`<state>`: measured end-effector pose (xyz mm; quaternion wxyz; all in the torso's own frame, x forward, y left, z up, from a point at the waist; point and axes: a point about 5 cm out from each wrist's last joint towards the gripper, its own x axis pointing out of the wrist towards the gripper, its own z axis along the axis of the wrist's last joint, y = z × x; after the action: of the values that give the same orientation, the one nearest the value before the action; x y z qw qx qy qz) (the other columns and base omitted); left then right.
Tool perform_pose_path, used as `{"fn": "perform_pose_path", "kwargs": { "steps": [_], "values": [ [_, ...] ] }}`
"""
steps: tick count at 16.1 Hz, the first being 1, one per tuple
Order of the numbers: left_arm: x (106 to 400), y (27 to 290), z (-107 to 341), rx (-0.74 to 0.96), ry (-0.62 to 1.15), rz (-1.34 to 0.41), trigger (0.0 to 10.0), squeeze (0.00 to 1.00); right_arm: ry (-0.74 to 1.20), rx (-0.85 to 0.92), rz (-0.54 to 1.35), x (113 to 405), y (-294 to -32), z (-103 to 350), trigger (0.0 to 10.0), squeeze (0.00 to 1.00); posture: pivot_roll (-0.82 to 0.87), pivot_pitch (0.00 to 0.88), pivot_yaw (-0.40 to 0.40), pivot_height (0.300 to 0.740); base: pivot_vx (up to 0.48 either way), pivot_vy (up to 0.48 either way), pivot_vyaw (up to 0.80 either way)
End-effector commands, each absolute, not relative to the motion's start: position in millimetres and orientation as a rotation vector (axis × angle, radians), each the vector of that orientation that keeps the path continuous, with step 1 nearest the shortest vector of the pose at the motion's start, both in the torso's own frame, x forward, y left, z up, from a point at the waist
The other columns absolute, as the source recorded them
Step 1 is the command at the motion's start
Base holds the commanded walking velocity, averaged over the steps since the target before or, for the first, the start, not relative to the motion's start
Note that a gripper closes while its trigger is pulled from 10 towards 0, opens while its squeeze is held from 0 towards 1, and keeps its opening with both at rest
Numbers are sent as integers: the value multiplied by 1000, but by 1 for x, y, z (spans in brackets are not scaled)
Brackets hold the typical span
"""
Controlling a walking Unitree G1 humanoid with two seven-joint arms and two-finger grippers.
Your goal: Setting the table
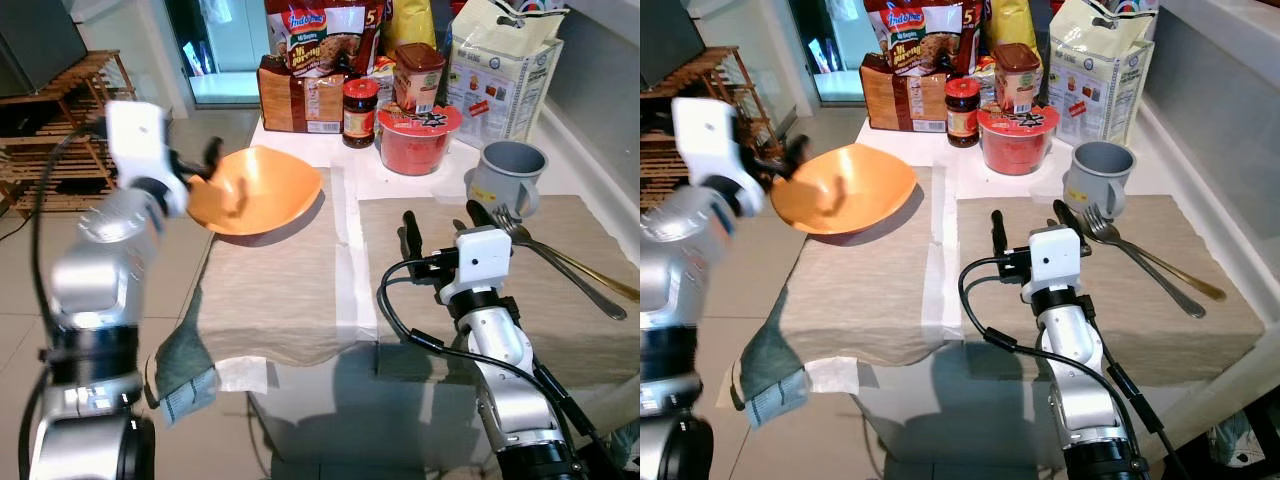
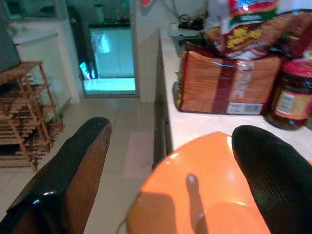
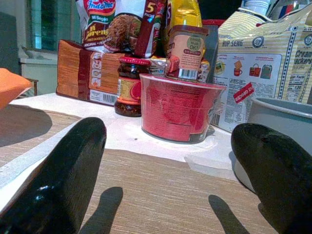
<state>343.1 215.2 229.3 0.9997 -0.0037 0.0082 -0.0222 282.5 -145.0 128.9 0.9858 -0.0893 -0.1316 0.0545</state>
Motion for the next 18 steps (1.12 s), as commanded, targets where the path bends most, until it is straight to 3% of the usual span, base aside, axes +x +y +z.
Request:
{"fn": "perform_pose_path", "kwargs": {
  "steps": [1,7,18],
  "values": [
    [345,229,230,-34,68,12,10000,0,-216,-172,116,281,-146,120,10000,0,-95,0,87,740,0,0,0],
    [342,247,221,-113,215,65,10000,0,-196,-166,123,281,-146,116,10000,0,-87,0,86,740,0,0,0],
    [336,222,204,-252,348,-29,10000,0,-186,-165,142,282,-143,115,10000,0,-87,0,79,740,0,0,0]
  ]
}}
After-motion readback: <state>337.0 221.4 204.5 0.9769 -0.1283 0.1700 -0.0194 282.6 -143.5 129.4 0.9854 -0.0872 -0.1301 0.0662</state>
